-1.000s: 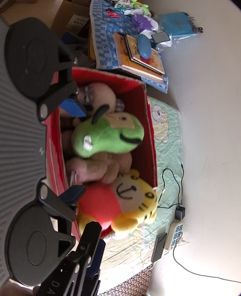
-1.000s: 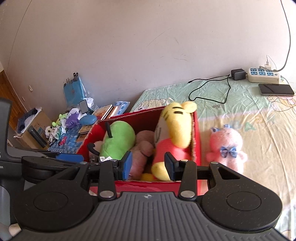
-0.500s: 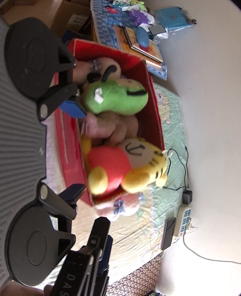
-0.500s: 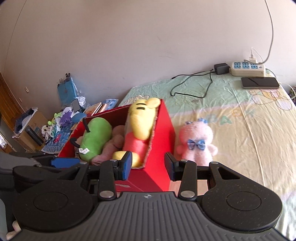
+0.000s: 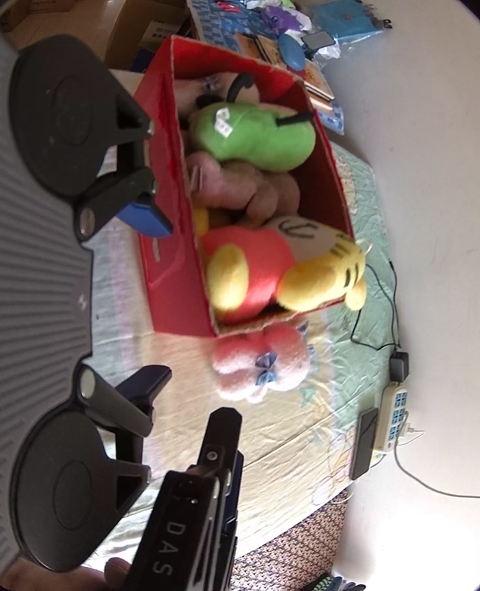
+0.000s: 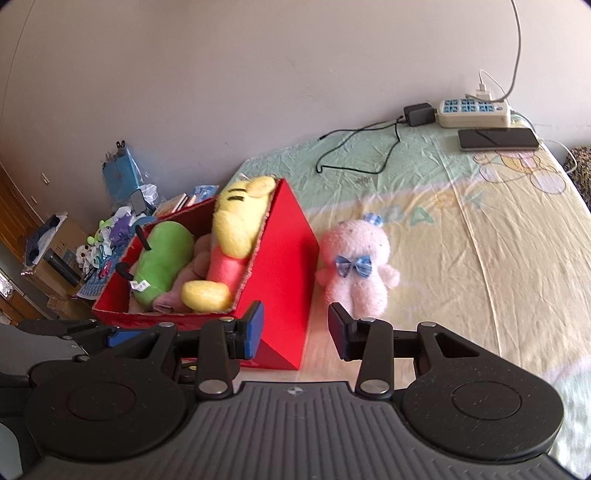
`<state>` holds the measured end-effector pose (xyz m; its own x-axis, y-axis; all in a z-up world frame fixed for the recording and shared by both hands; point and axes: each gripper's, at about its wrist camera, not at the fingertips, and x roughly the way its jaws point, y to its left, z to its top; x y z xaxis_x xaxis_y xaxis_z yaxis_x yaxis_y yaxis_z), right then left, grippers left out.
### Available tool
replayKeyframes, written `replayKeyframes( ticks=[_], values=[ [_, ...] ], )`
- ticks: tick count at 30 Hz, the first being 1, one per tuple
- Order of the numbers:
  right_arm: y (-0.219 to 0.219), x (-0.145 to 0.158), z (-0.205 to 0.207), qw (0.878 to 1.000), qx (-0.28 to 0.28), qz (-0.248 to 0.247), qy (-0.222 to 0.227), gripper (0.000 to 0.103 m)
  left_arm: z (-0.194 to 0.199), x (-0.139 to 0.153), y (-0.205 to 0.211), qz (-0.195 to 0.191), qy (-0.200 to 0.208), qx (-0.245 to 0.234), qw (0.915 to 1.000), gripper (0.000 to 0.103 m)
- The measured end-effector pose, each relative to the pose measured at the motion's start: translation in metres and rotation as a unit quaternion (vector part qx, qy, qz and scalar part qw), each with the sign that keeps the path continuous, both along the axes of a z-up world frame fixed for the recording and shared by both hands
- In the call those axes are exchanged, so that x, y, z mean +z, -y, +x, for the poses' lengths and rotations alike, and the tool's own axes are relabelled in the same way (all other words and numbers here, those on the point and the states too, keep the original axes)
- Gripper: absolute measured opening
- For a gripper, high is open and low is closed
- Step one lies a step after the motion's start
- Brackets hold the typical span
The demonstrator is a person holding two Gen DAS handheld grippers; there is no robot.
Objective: Organize objects
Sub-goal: 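Withdraw the right gripper from the box toward the white bunny, then lower the open right gripper around the white bunny's body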
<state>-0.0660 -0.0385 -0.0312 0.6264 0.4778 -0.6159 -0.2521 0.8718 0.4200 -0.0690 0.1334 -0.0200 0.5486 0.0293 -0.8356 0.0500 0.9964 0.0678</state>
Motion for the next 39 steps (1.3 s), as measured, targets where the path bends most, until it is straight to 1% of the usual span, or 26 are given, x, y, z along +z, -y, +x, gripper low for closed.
replayKeyframes(
  ticks=[4, 12, 23, 30, 33, 35, 39],
  values=[
    [0.010, -0.007, 0.001, 1.000, -0.009, -0.004, -0.014, 0.043, 0.004, -0.010, 0.009, -0.005, -0.015, -0.002, 0.9999, 0.078],
    [0.027, -0.019, 0.001, 0.999, -0.023, -0.003, -0.036, 0.043, 0.009, -0.026, 0.032, -0.001, -0.032, -0.020, 0.9993, 0.077],
    [0.048, -0.039, 0.006, 0.996, -0.041, 0.015, -0.072, 0.042, 0.019, -0.047, 0.053, 0.003, -0.056, -0.036, 0.9978, 0.076],
    [0.058, -0.048, 0.011, 0.995, -0.042, 0.030, -0.089, 0.031, 0.026, -0.059, 0.064, 0.010, -0.068, -0.044, 0.9967, 0.075],
    [0.060, -0.051, 0.014, 0.994, -0.042, 0.036, -0.093, 0.029, 0.029, -0.064, 0.066, 0.011, -0.073, -0.045, 0.9962, 0.073],
    [0.061, -0.053, 0.016, 0.994, -0.042, 0.039, -0.096, 0.026, 0.031, -0.066, 0.068, 0.010, -0.075, -0.049, 0.9960, 0.073],
    [0.063, -0.057, 0.021, 0.993, -0.037, 0.045, -0.099, 0.024, 0.034, -0.069, 0.072, 0.013, -0.074, -0.055, 0.9956, 0.073]
  ],
)
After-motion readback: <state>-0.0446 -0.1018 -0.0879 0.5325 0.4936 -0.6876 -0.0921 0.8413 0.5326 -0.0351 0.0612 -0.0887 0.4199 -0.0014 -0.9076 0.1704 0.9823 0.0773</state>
